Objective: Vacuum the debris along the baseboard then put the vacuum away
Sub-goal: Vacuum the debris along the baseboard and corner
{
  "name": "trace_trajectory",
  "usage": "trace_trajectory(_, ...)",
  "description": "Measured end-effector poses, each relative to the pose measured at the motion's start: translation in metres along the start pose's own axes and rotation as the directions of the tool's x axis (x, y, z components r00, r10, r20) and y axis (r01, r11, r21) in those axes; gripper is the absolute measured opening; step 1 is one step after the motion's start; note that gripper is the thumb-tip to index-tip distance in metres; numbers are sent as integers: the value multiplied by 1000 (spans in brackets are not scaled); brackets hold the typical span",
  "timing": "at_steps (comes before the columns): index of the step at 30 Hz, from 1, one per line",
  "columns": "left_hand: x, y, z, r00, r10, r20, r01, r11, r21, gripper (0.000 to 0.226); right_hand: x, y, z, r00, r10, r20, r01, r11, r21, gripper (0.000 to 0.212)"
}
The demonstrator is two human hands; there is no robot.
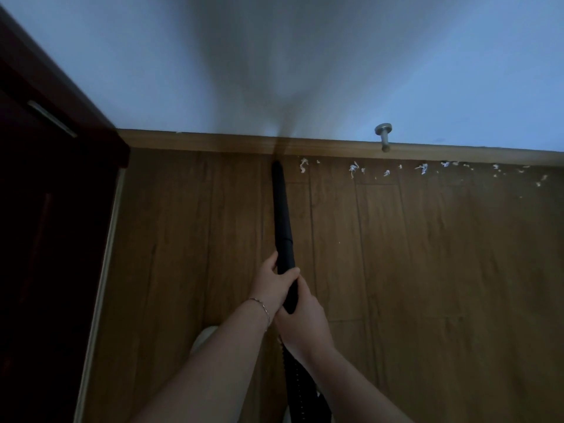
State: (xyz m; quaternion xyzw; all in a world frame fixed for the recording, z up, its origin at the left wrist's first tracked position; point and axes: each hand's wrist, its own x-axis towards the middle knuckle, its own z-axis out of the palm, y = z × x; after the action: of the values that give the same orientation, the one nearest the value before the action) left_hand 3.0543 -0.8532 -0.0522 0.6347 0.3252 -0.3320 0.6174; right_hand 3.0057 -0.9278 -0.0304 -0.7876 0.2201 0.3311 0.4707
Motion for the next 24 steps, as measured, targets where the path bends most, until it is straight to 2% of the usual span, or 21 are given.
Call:
trace_trajectory(9, -26, -5, 23, 999, -19, -30, 20, 999, 34, 64, -26, 6, -23, 998, 28, 54, -31, 998, 55, 62)
trace_trajectory(15, -29, -5, 20, 997, -29, -75, 33, 999, 44, 65, -29, 3, -22, 996, 17, 86, -19, 999, 27, 71)
trace_trajectory(24, -5, 16, 47, 999, 38, 17, -40, 991, 125, 69, -3, 6, -50, 1000, 25, 9, -26, 999, 36, 73)
